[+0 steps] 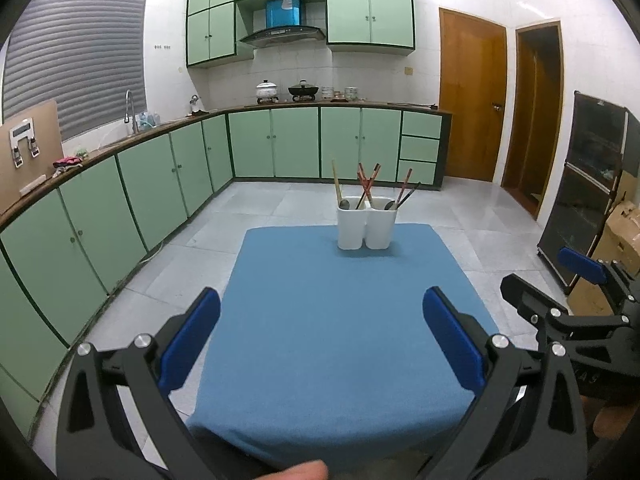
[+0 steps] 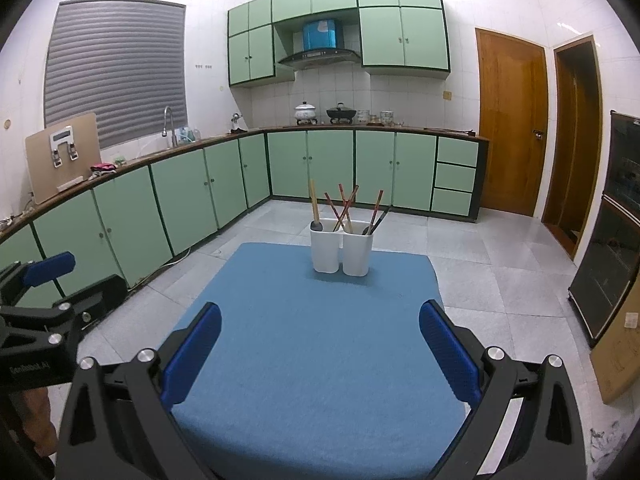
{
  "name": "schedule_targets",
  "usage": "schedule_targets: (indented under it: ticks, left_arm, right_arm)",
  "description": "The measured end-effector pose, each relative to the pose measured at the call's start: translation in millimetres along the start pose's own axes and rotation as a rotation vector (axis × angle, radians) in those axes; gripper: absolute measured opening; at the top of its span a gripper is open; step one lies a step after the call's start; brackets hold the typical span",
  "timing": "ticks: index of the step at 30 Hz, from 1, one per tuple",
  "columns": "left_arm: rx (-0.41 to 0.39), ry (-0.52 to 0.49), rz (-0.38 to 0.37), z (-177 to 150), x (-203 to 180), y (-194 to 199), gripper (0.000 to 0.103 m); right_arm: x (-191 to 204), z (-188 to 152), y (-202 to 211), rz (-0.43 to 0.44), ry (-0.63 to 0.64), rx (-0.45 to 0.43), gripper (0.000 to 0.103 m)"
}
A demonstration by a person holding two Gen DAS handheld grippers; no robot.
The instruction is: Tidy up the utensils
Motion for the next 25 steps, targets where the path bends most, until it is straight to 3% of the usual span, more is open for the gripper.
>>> schedule_targets:
  ticks: [25]
  left_arm:
    - [0.015,0.029,-0.001,-4,9,-9,0.098]
  right_arm:
    - [-6,-6,-9,0.003,-0.026,0.011,0.097]
Point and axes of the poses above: each gripper's, at about its wrist camera, not at the fingertips, and y roughly against the way its jaws point, x to its left, z to its top, the point moved 9 cm from there along -y, roughly the way its jaws point, and after that the axes turned 2 degrees about y, right-handed, at the moved point
